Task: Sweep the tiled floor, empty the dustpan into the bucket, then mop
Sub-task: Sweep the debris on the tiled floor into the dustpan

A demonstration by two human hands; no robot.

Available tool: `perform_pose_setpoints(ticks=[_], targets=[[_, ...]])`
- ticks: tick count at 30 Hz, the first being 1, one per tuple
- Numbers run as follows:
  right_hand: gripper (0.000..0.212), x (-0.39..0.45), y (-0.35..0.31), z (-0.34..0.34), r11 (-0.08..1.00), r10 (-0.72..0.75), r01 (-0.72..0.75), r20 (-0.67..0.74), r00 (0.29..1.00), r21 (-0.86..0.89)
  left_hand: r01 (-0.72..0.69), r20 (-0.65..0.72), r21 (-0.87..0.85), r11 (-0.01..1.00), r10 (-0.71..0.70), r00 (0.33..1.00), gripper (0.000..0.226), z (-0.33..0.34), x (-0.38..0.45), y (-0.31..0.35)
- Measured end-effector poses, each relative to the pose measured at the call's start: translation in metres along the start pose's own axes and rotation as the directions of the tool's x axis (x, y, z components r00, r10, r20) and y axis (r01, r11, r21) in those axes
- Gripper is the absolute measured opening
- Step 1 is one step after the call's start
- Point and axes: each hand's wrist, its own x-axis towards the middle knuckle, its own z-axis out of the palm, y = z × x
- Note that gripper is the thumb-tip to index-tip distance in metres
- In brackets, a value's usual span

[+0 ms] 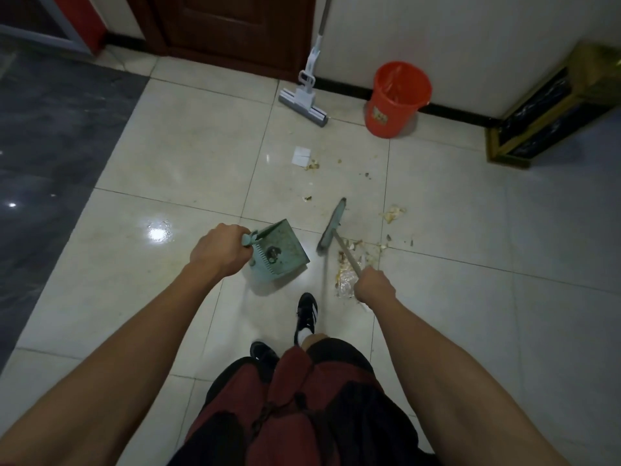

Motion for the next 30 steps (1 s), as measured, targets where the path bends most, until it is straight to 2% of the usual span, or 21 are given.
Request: perform_pose_setpoints(ticks=[7,11,14,26,30], targets=[[0.034,0.007,-0.034,-0.012,0.998,-0.057,0.057,-0.029,0.998,-0.001,0.017,-0.034,-0.012,1.0,-0.017,0.999,0.009,-0.017,0.005,-0.018],[0.031,0.032,-0.063,-0.026,0.996,-0.086,0.086,-0.019,0.996,-0.002,0.041,-0.033,-0.018,0.999,-0.042,0.999,0.016,-0.031,0.027,-0.024],[0.03,0.062,-0.086,-0.038,0.995,-0.096,0.097,-0.018,0.995,0.036,0.052,-0.033,-0.012,0.999,-0.053,0.998,0.011,-0.043,0.052,-0.026],[0.031,0.247,-0.19,-0.133,0.959,-0.149,0.134,0.042,0.988,0.248,0.179,0.015,-0.008,0.984,-0.179,0.984,0.014,-0.11,0.23,-0.009],[0.036,0.303,-0.221,-0.176,0.955,-0.176,0.147,0.091,0.98,0.257,0.215,0.025,-0.006,0.977,-0.215,0.976,0.02,-0.128,0.29,0.002]])
